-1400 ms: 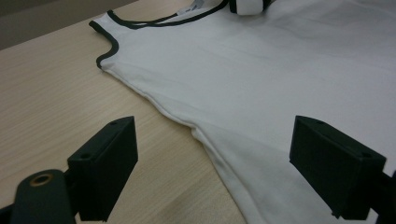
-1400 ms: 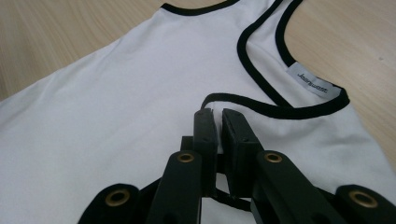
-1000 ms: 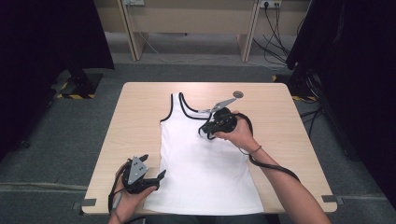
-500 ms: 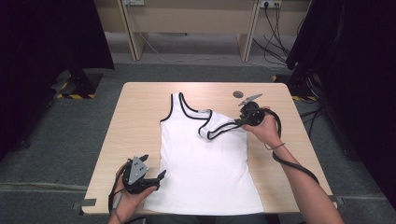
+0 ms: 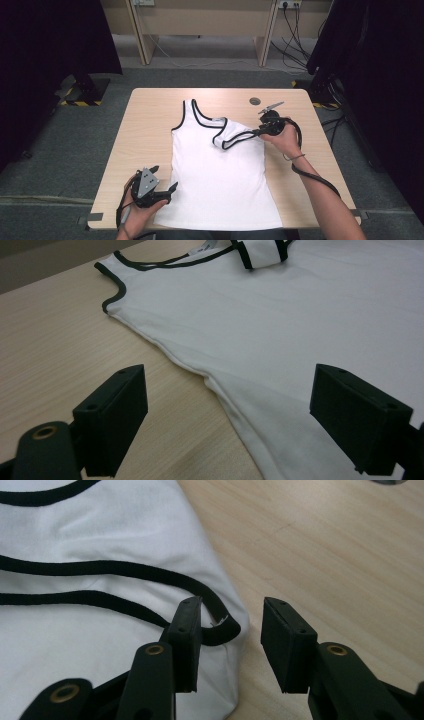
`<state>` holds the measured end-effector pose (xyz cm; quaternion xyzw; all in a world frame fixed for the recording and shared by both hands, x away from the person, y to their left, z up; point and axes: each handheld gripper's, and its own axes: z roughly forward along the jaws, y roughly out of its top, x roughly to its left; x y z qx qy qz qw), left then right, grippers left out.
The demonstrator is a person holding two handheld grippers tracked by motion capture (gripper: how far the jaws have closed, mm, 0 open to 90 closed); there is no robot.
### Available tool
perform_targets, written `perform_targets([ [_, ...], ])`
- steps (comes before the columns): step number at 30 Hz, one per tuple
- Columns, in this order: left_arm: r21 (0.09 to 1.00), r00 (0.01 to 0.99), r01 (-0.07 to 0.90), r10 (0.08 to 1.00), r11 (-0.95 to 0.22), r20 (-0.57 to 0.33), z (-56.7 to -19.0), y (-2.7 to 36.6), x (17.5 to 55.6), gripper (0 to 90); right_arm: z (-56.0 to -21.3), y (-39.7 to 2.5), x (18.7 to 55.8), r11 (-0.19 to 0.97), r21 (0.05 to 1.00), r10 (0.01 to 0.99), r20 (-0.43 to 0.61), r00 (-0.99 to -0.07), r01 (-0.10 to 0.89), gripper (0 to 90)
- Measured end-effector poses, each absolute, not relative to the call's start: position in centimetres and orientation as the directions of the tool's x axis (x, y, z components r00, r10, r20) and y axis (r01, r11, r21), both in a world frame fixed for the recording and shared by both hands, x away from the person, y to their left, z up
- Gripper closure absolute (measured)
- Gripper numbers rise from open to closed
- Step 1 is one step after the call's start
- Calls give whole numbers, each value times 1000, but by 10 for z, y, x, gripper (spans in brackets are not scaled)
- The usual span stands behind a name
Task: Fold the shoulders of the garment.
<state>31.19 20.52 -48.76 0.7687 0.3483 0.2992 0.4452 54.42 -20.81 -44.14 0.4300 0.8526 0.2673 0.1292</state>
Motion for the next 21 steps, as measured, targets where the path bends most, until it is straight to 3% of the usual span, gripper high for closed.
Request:
perform_targets([
  [2,893,578,269,802,-361,150,-488,205,312,146,-439,-211,543,475,571,804,28,-594,670,757],
  [3,890,580,268,800,-369,157,-488,205,312,146,-439,-211,543,475,571,804,28,-594,670,831],
  [5,890,580,268,800,-369,157,-488,205,312,146,-437,-213,544,463,581,808,33,-588,670,878],
  [10,890,580,268,800,-369,157,-488,205,312,146,-437,-217,545,441,592,816,49,-576,675,891],
  [13,890,580,268,799,-369,156,-488,205,312,146,-436,-216,546,437,599,813,56,-580,671,758],
  [15,890,580,268,799,-369,156,-488,205,312,146,-437,-213,548,432,596,816,62,-575,677,758],
  [18,891,581,267,799,-368,156,-488,205,312,146,-440,-211,549,434,587,817,64,-573,684,686],
  [21,890,581,267,799,-369,157,-488,205,312,146,-443,-209,550,437,577,818,63,-571,690,703],
])
